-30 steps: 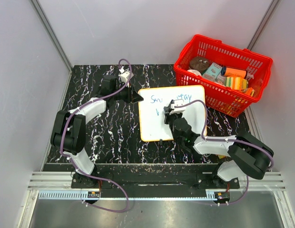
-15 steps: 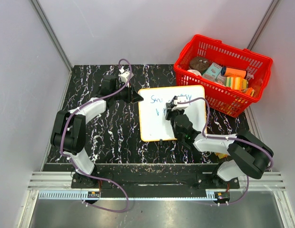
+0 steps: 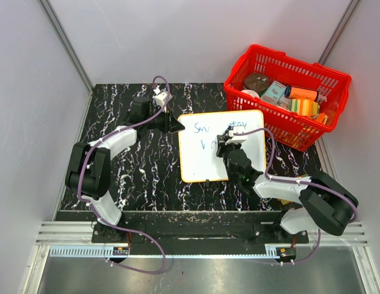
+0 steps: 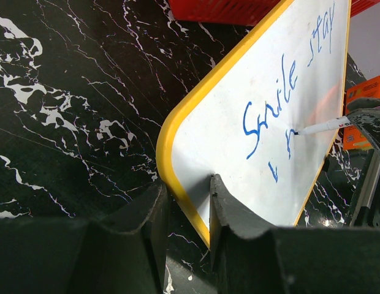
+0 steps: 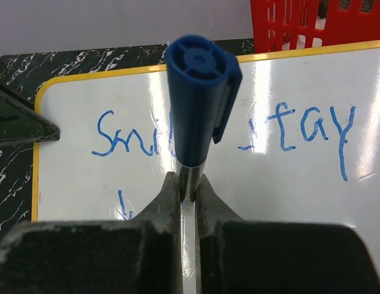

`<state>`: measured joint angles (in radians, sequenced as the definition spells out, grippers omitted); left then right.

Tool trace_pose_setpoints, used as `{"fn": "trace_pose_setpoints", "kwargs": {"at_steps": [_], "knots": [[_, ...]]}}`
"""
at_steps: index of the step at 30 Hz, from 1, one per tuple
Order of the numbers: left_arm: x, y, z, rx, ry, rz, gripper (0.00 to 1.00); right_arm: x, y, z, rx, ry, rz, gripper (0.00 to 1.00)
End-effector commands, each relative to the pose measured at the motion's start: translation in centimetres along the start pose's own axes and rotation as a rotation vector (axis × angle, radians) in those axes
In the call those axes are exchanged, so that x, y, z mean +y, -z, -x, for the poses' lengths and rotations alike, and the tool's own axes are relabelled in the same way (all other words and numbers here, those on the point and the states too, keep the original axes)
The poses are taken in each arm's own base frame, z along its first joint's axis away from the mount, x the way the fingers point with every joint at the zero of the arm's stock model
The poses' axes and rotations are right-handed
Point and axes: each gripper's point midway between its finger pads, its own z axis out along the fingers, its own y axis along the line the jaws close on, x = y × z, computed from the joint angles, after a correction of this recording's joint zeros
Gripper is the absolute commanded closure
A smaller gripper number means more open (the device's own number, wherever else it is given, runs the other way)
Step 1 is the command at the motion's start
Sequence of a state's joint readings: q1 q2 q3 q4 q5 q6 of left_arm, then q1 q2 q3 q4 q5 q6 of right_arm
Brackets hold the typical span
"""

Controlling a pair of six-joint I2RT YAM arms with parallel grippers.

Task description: Write a sentence on the whiteboard

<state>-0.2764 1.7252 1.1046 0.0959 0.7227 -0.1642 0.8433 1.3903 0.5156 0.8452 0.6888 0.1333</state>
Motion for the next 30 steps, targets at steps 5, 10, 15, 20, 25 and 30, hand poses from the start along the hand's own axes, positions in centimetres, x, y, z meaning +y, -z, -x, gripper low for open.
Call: {"fn": "trace_pose_setpoints", "kwargs": {"at_steps": [5,10,15,20,25,30], "knots": [[2.7,-1.2,-6.9,0.195,-0.076,0.128,1.00,-1.1,0.7,-1.2,0.041,-0.022,-0.018,1.00],[2.7,-1.2,-6.8,0.194,-0.077,0.129,1.00,-1.2,1.3,-1.8,0.057,-0.032,-0.010,1.00],[2.7,-1.1,-6.8,0.194,-0.079,0.131,1.00,-1.2,1.4,-1.0,0.041,-0.036,-0.006,1.00],[2.7,-1.2,-6.9,0.196,-0.077,0.130,1.00,-0.3,1.5,2.2,-0.025,-0.077,0.030,1.00],[2.7,-1.2,-6.8,0.196,-0.079,0.131,1.00,-0.1,1.1,4.9,-0.069,-0.098,0.027,1.00],[2.7,-1.2,-6.9,0.197,-0.079,0.131,1.00,-0.7,-0.2,4.6,-0.045,-0.078,-0.009,1.00]]}}
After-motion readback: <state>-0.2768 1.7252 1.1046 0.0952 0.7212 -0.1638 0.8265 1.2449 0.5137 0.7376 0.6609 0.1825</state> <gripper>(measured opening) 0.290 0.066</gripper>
